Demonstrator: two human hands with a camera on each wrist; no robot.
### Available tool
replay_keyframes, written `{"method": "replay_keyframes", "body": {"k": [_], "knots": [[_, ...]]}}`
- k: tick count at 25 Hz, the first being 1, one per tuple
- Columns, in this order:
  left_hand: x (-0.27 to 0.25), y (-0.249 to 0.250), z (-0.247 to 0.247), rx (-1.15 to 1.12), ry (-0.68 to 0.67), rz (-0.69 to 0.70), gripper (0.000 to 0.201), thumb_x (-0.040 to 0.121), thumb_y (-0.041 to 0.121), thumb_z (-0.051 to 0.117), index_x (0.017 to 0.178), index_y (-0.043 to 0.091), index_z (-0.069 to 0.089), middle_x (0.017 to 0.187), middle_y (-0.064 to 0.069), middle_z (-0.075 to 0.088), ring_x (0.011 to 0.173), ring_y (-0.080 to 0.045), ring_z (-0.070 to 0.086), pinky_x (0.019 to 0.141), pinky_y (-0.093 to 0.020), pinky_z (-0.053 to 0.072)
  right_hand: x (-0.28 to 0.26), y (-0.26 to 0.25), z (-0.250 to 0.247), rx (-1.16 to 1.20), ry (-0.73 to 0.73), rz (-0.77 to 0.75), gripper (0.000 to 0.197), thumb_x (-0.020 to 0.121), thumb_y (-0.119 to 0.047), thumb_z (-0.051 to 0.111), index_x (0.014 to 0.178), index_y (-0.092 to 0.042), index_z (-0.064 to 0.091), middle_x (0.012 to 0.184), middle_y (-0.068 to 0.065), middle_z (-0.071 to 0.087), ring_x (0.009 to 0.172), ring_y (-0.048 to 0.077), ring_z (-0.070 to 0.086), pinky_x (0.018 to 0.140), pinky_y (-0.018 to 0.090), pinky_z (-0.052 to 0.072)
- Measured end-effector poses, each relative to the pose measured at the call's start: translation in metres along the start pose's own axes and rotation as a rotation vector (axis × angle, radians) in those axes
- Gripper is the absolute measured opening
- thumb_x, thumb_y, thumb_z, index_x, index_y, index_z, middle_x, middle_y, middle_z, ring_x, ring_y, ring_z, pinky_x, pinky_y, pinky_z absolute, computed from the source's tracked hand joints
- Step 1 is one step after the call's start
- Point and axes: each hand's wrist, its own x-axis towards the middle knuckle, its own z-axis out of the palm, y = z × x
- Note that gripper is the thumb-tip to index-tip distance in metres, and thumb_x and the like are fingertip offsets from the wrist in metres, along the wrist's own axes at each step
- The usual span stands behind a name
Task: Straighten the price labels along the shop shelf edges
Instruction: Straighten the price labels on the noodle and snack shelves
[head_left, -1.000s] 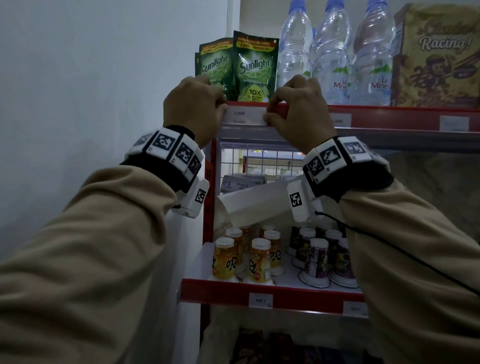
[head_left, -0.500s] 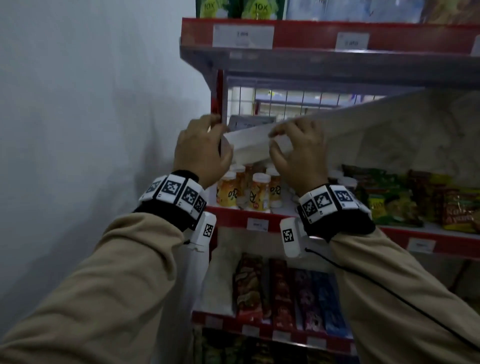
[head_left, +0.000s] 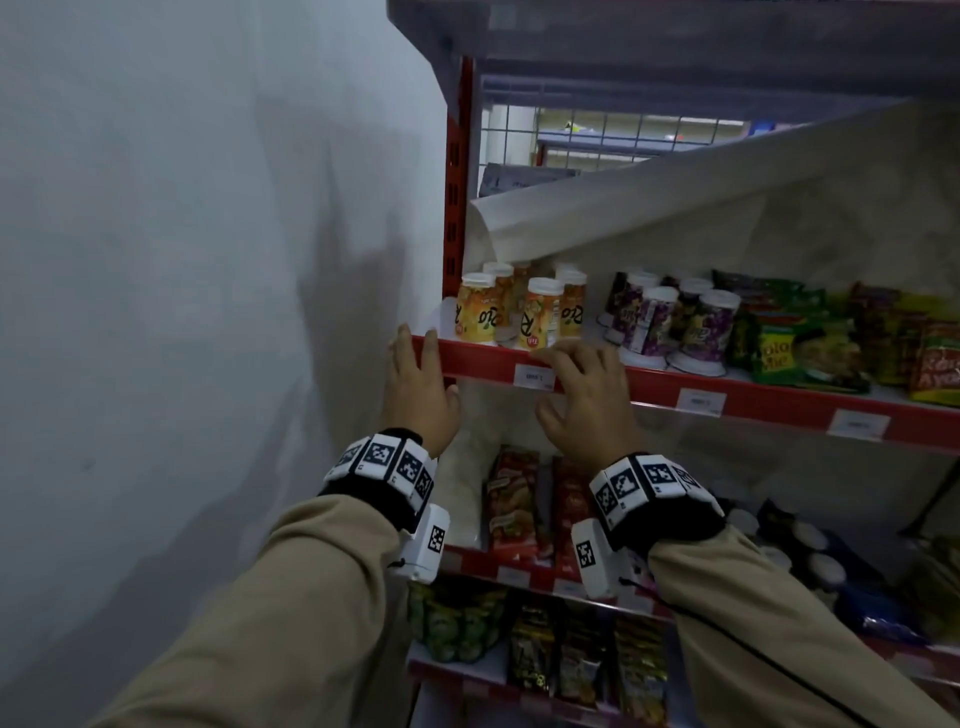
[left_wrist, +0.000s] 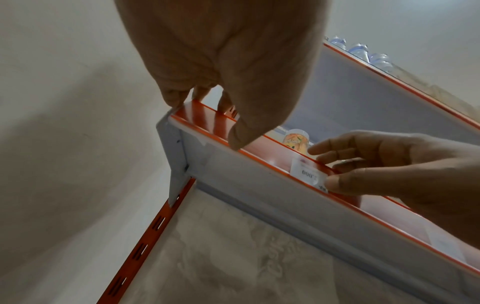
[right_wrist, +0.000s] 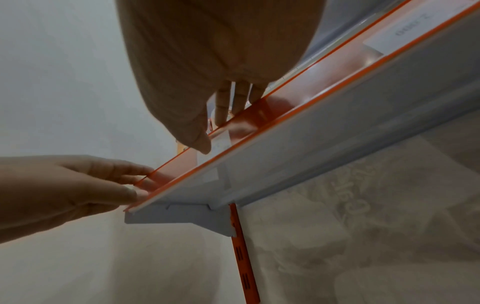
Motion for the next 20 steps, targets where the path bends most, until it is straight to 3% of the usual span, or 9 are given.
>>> {"method": "replay_keyframes", "body": {"k": [3, 6, 9, 12, 17, 20], "knots": [[-0.003, 0.001, 0.0, -0.054, 0.016, -0.005, 0.068, 0.094, 0.018, 0.049, 0.15, 0.008, 0.011, 0.158, -0.015, -0.003, 0.146, -0.032, 0.001, 0.119, -0.043, 0.015, -0.003, -0.003, 0.006, 0.017, 0.063, 0.027, 0.055, 0.068, -0.017, 0.069, 0.122, -0.017, 0.06, 0.122, 0.006, 0.053, 0.111, 0.031, 0.044, 0.096, 0.042, 0.039], [-0.007, -0.004, -0.003, -0.139, 0.044, -0.019, 0.07, 0.093, 0.019, 0.051, 0.149, 0.004, 0.013, 0.158, -0.013, 0.003, 0.145, -0.028, 0.009, 0.118, -0.04, 0.018, -0.009, -0.009, 0.014, -0.004, 0.079, 0.045, 0.058, 0.065, -0.017, 0.07, 0.123, -0.018, 0.059, 0.127, 0.009, 0.05, 0.115, 0.032, 0.041, 0.097, 0.047, 0.039], [-0.009, -0.01, -0.008, -0.241, 0.083, -0.015, 0.073, 0.088, 0.02, 0.058, 0.148, 0.004, 0.02, 0.153, -0.013, 0.018, 0.14, -0.027, 0.024, 0.116, -0.037, 0.025, -0.013, -0.015, 0.02, -0.023, 0.109, 0.068, 0.057, 0.064, -0.018, 0.071, 0.12, -0.019, 0.059, 0.131, 0.009, 0.048, 0.119, 0.031, 0.038, 0.101, 0.047, 0.036], [-0.006, -0.017, -0.014, -0.322, 0.159, 0.003, 0.068, 0.081, 0.021, 0.065, 0.14, 0.006, 0.034, 0.135, -0.013, 0.034, 0.123, -0.027, 0.04, 0.107, -0.036, 0.037, -0.017, -0.021, 0.023, -0.044, 0.111, 0.102, 0.058, 0.065, -0.02, 0.07, 0.122, -0.02, 0.057, 0.135, 0.009, 0.044, 0.124, 0.031, 0.036, 0.104, 0.046, 0.034], [-0.001, -0.019, -0.019, 0.078, 0.191, 0.04, 0.045, 0.076, 0.036, 0.064, 0.118, 0.024, 0.051, 0.121, -0.006, 0.039, 0.114, -0.028, 0.037, 0.097, -0.041, 0.033, -0.009, -0.027, 0.016, -0.089, 0.098, 0.162, 0.066, 0.066, -0.019, 0.072, 0.129, -0.024, 0.054, 0.129, 0.009, 0.048, 0.12, 0.032, 0.038, 0.098, 0.049, 0.032], [0.0, -0.009, -0.017, 0.196, 0.2, 0.186, 0.038, 0.078, 0.036, 0.062, 0.114, 0.029, 0.055, 0.122, -0.002, 0.045, 0.116, -0.027, 0.035, 0.099, -0.043, 0.027, -0.005, -0.023, 0.009, -0.142, 0.047, 0.143, 0.061, 0.07, -0.02, 0.069, 0.129, -0.026, 0.055, 0.13, 0.008, 0.048, 0.12, 0.032, 0.038, 0.094, 0.046, 0.033]]}}
